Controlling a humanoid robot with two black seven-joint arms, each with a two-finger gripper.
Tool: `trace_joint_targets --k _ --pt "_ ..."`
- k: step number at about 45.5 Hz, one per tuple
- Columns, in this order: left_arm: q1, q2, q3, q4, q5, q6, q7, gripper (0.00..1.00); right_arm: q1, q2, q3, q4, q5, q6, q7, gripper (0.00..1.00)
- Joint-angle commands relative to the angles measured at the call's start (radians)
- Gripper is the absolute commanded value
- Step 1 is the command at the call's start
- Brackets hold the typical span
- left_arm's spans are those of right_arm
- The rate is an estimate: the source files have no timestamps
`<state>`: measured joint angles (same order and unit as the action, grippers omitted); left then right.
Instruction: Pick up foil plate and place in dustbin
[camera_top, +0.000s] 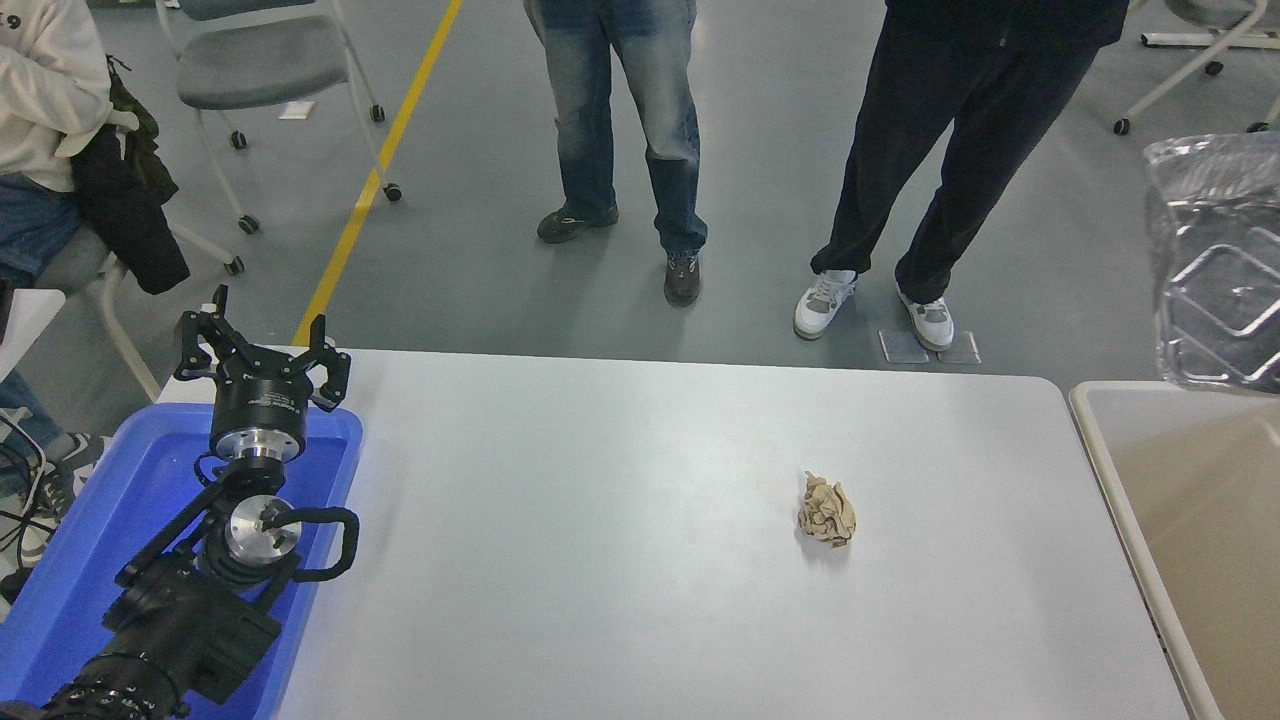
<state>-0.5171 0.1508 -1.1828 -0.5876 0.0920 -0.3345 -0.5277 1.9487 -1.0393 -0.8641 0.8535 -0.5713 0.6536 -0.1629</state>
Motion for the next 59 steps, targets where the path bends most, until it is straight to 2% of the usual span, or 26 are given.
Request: trace_joint_targets --k 1,12,16,19,24,31,34,44,59 --pt "0.0 0.0 0.0 0.0 0.0 0.0 0.0 0.99 -0.151 -0.084 0.005 -0.045 0.229 -0.391 -0.006 0.0" --pt "0.0 0.0 0.0 -0.003 0.0 0.0 0.0 0.99 -0.439 0.024 0.068 -0.096 0.56 -0.799 -0.006 0.0" --pt "-0.001 0.0 0.0 0.0 0.0 0.0 0.0 0.99 -0.588 0.087 0.169 -0.157 0.671 -0.891 -0.006 0.0" --pt "-0.001 0.0 0.0 0.0 0.0 0.0 0.0 0.99 -0.707 0.142 0.267 -0.23 0.711 -0.939 -0.006 0.0" --pt "-0.001 0.001 0.0 0.0 0.0 0.0 0.0 0.99 -0.93 0.267 0.477 -0.437 0.719 -0.983 -0.007 0.0" --pt "-0.001 0.0 0.0 0.0 0.0 0.0 0.0 0.99 -1.152 0.51 0.733 -0.833 0.703 -0.96 -0.006 0.0" --pt "-0.001 0.0 0.0 0.0 0.0 0.0 0.0 0.99 -1.182 0.579 0.787 -0.875 0.703 -0.957 -0.004 0.0" --pt "-0.001 0.0 0.0 0.0 0.0 0.0 0.0 0.99 -1.281 0.645 0.939 -0.869 0.716 -0.951 0.008 0.0" --pt "-0.001 0.0 0.0 0.0 0.0 0.0 0.0 0.99 -1.384 0.668 1.027 -0.867 0.717 -0.911 0.042 0.0"
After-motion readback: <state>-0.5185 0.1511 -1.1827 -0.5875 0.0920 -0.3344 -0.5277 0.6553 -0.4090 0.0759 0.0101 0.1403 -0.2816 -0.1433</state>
